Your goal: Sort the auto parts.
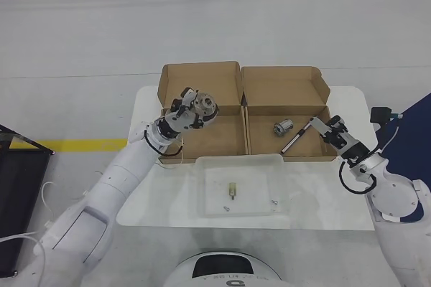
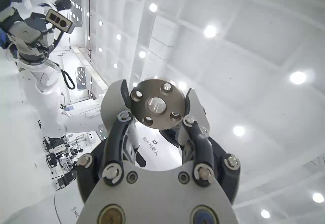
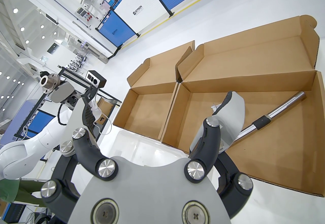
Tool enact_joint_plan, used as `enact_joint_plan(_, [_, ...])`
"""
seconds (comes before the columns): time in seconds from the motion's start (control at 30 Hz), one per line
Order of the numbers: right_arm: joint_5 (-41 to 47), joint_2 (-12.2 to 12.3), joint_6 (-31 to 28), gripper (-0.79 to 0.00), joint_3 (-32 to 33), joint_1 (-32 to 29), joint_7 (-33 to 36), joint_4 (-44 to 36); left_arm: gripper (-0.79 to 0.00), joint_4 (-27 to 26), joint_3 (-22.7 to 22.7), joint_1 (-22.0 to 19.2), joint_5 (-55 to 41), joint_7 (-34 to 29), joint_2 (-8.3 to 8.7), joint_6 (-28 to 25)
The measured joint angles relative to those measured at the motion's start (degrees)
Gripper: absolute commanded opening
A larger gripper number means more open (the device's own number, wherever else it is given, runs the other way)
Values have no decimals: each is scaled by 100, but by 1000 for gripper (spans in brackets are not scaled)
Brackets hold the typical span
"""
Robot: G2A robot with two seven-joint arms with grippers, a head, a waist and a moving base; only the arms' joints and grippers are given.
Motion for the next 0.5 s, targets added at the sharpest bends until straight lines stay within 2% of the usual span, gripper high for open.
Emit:
enact_joint_plan(0.33, [0, 0, 0, 0, 0, 0, 0, 0, -785, -9, -31, 3, 29, 36, 10, -34])
enact_joint_plan(0.43, [0, 0, 0, 0, 0, 0, 0, 0, -785, -282, -309, 54, 706, 723, 91, -765])
enact_joint_plan(0.5, [0, 0, 0, 0, 0, 0, 0, 0, -785, -856, -569, 264, 1650, 1578, 190, -1847])
